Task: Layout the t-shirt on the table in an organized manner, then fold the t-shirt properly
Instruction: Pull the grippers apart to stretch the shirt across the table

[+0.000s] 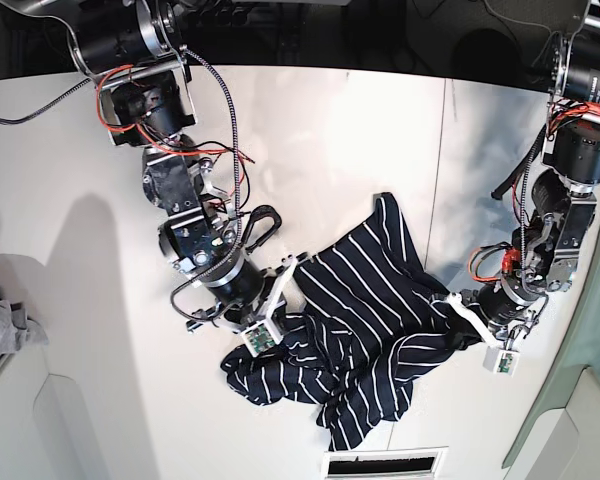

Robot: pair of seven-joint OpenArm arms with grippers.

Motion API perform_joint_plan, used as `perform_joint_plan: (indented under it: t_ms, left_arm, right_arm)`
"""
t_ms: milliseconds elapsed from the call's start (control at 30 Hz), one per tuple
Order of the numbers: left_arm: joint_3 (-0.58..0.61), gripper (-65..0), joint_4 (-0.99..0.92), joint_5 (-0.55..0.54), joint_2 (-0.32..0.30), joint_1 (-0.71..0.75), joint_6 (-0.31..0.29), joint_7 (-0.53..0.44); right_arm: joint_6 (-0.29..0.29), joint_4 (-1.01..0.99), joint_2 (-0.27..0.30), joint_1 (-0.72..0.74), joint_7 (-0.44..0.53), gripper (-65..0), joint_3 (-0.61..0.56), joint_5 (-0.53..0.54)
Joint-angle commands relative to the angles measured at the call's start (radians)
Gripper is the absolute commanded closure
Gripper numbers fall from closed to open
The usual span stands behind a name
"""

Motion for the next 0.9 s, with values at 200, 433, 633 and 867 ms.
perform_joint_plan:
  t_ms: [200, 433, 633, 867]
  left_arm:
    - [-0.182, 0.0, 0.161, -0.326, -0.151, 0.044, -0.216, 0.201]
    - [-0.339, 0.0, 0.287, -0.574, -0.213, 0.149, -0.267, 0.404]
    - [-0.413, 0.0, 0.336, -0.717, -0.244, 0.180, -0.365, 0.490]
    - [-0.411, 0.0, 0.325, -0.588, -0.195, 0.197, -0.365, 0.489]
  right_arm:
    - [-0.003, 0.389, 0.098, -0.118, -0.201, 0.0, 0.066, 0.105]
    - [0.002, 0.507, 0.190, -0.245, -0.214, 0.0, 0.263, 0.131]
    - [0.026, 0.509, 0.253, -0.283, -0.212, 0.0, 0.441, 0.255]
    - [0.019, 0.498, 0.256, -0.283, -0.217, -16.2, 0.547, 0.381]
